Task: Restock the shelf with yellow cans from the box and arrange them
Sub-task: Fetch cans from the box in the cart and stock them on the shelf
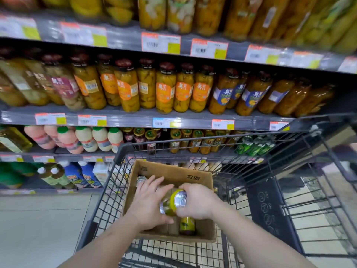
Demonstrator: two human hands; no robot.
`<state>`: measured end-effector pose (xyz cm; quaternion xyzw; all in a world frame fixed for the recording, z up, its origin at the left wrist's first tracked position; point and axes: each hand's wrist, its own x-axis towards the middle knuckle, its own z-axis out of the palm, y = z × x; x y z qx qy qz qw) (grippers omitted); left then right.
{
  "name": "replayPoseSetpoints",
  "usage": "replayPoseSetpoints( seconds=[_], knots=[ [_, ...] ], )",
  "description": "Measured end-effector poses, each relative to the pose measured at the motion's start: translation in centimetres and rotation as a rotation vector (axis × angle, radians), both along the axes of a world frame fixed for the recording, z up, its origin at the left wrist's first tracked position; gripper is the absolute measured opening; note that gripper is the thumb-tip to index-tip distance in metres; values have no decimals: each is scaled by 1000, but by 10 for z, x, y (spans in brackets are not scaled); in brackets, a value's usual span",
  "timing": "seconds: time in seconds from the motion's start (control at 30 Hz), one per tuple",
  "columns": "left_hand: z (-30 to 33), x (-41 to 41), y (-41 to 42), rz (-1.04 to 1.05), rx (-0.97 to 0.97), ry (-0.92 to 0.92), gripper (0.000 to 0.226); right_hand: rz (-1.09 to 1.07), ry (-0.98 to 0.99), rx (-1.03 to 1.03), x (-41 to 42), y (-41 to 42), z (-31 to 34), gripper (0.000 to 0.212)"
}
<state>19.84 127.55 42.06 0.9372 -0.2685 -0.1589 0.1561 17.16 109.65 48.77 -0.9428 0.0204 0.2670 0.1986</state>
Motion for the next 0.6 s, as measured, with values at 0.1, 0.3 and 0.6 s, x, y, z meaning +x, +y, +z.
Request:
replayPoseSetpoints(
  seconds=[0.1,0.3,0.6],
  knots=[
    [15,4,-5,39,-101,49,107,15,-44,56,3,5,30,60],
    [25,5,7,216,-320,59,93,-167,15,256,22,-22,52,67],
    [-31,15,44,431,-612,220,97,-386,141,-4,25,-37,-78,55]
  ],
)
